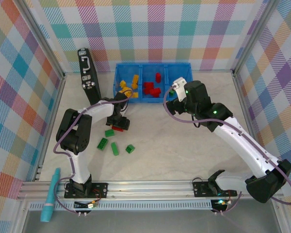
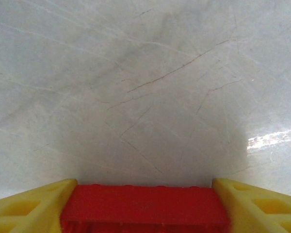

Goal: Sort the legos into containers by color
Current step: Pick up the lego from the center of the table, then place the lego in the container.

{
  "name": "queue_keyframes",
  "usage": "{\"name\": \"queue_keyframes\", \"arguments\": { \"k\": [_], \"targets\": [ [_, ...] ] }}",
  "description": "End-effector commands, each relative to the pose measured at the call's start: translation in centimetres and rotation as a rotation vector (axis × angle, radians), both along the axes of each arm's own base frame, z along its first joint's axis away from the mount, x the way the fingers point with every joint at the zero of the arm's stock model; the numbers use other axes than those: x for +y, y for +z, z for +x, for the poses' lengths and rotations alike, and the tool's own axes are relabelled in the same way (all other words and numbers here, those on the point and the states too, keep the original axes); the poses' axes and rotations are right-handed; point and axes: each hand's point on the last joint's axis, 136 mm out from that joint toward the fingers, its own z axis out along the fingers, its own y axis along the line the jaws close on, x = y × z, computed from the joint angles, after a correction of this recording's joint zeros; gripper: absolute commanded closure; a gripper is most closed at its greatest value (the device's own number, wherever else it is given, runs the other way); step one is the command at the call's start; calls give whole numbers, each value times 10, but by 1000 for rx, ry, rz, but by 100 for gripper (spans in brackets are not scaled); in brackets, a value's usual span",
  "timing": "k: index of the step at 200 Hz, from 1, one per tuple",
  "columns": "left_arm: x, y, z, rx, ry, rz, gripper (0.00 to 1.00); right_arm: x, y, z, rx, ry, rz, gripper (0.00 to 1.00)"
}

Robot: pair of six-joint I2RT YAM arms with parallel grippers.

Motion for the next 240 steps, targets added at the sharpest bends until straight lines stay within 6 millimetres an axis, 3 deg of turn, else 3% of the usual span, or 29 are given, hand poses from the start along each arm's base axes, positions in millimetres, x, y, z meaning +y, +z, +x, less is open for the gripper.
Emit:
{"name": "queue_keyframes", "arguments": {
  "k": [1, 32, 70, 91, 130, 152, 186, 214, 240],
  "targets": [
    [25, -20, -9, 44, 52, 112, 32, 0, 19, 3, -55, -5, 27, 1],
    [21, -15, -7, 30, 80, 88, 39, -2, 21, 1, -62, -8, 26, 1],
    [12, 4, 6, -19, 106, 56, 40, -3, 25, -1, -71, -10, 42, 1],
    [-8, 34, 23, -102, 95, 1, 40, -3, 23, 1, -70, -16, 36, 1],
    [-66, 117, 73, -321, 57, -171, 41, -5, 22, 1, -75, -19, 27, 1],
    [-95, 149, 96, -402, 37, -257, 41, -5, 21, 2, -75, -23, 22, 1],
    [-122, 188, 138, -590, 63, -390, 40, -6, 22, 3, -86, -25, 17, 1],
    [-146, 199, 171, -708, 90, -518, 39, -8, 22, 3, -93, -30, 10, 1],
    [-165, 183, 196, -705, 109, -563, 39, -9, 21, 4, -99, -34, 4, 1]
  ]
}}
